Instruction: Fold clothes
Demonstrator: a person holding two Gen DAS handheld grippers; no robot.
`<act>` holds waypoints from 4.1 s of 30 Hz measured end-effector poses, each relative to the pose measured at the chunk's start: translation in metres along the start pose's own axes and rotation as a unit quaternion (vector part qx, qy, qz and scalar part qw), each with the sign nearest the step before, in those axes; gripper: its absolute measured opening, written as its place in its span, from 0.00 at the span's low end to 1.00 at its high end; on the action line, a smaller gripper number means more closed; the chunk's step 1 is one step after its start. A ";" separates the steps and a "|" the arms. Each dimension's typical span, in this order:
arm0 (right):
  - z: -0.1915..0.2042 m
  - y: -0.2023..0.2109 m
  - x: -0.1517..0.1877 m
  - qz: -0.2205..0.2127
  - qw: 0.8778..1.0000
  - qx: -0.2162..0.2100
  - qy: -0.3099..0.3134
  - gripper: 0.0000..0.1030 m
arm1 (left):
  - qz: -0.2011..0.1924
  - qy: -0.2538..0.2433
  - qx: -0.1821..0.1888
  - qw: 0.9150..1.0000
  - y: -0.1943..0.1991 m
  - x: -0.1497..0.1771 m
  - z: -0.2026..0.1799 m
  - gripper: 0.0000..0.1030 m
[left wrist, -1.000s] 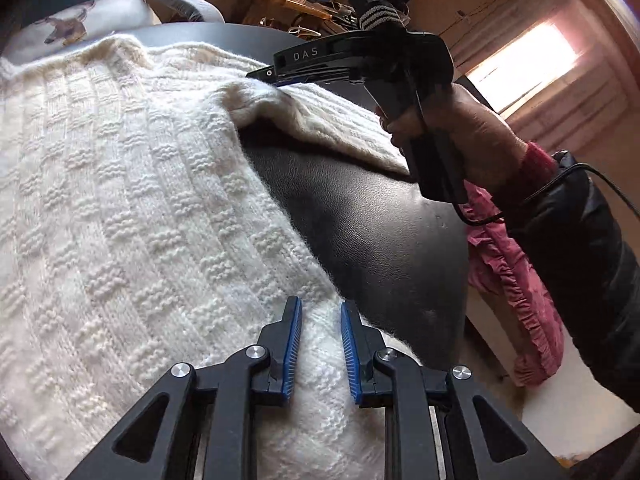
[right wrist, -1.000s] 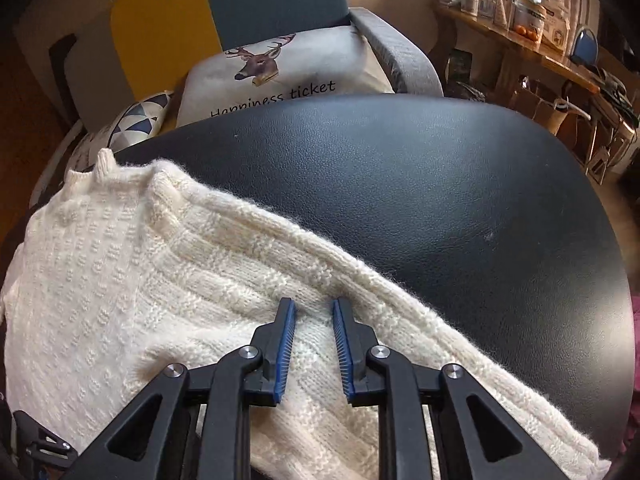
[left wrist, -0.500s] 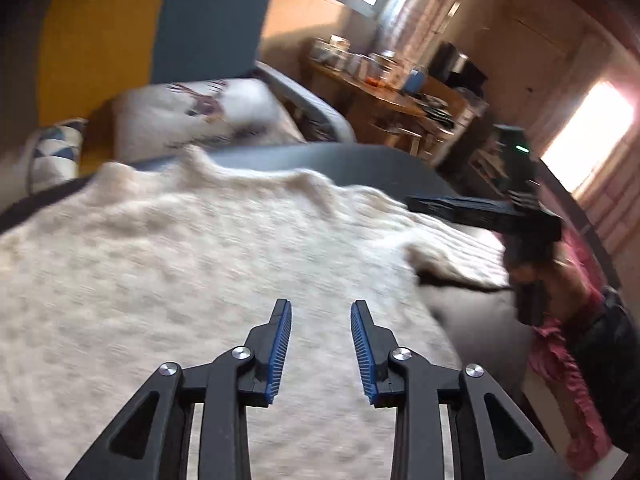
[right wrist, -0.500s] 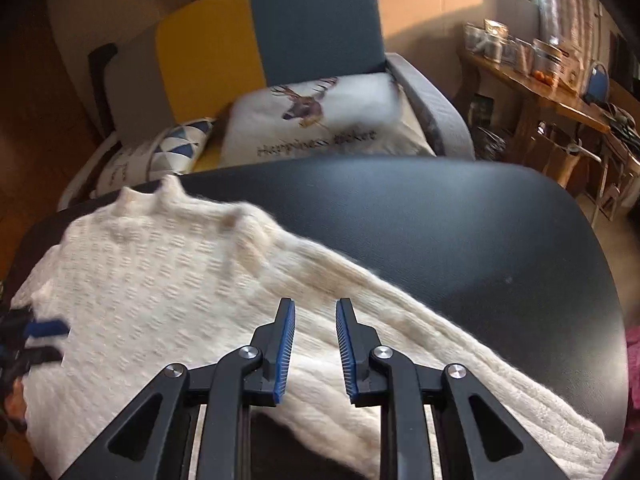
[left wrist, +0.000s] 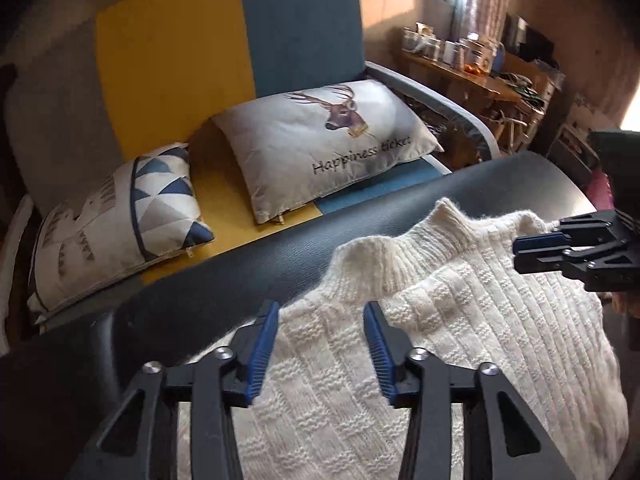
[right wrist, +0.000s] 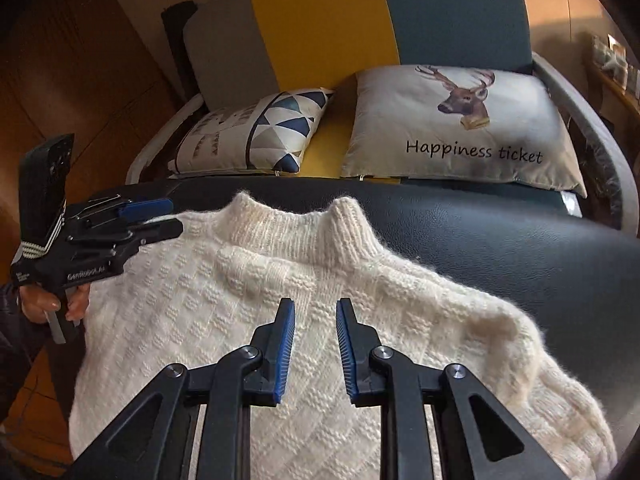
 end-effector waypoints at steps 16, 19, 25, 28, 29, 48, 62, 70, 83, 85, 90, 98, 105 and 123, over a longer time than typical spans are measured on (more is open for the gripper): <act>0.003 -0.041 0.007 -0.058 0.993 0.094 0.036 0.21 | -0.021 0.085 -0.083 0.993 -0.028 0.012 0.032 0.12; 0.001 -0.041 0.003 -0.057 0.994 0.091 0.016 0.21 | -0.020 0.069 -0.119 0.990 -0.029 0.009 0.027 0.12; -0.009 -0.037 0.002 -0.044 0.997 0.044 -0.034 0.20 | -0.004 0.102 -0.153 0.983 -0.026 0.009 0.044 0.17; -0.013 -0.019 0.004 -0.045 0.996 0.019 -0.069 0.20 | 0.004 0.102 -0.146 0.984 -0.021 0.007 0.039 0.17; -0.020 -0.004 0.010 -0.055 0.995 0.025 -0.076 0.20 | 0.003 0.110 -0.137 0.985 -0.017 0.005 0.037 0.17; -0.167 0.163 0.183 -0.056 0.962 0.195 -0.185 0.20 | -0.001 -0.088 0.049 0.995 -0.039 -0.019 -0.236 0.29; -0.188 0.169 0.245 -0.027 0.953 0.254 -0.165 0.20 | 0.017 -0.086 -0.026 0.996 -0.100 -0.013 -0.261 0.35; -0.185 0.202 0.247 -0.117 0.946 0.159 -0.258 0.22 | 0.006 -0.024 0.033 0.999 -0.041 0.007 -0.249 0.34; -0.191 0.339 0.455 -0.334 0.737 0.051 -0.586 0.84 | 0.025 0.054 0.064 0.996 0.043 0.142 -0.209 0.36; -0.200 0.332 0.466 -0.334 0.711 0.037 -0.618 0.84 | 0.034 0.064 0.062 0.995 0.045 0.152 -0.204 0.37; -0.218 0.327 0.457 -0.373 0.684 0.044 -0.625 0.84 | 0.045 0.069 0.058 0.995 0.046 0.169 -0.201 0.38; -0.233 0.301 0.464 -0.345 0.669 0.081 -0.653 0.02 | 0.045 0.053 0.056 0.996 0.045 0.176 -0.207 0.47; -0.239 0.301 0.456 -0.330 0.689 0.106 -0.637 0.04 | 0.043 0.042 0.058 0.996 0.046 0.180 -0.209 0.50; -0.184 0.287 0.304 -0.248 0.886 0.116 -0.374 0.05 | 0.098 0.133 0.133 0.977 0.070 0.165 -0.212 0.50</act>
Point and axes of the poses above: each gripper's, at about its wrist camera, not at the fingertips, and y roughly against the way its jaws point, z to its left, x to its underside, the point moved 8 cm from there along -y, roughly the way its jaws point, and after that the axes turned 11 degrees about y, right-handed, at the moved point
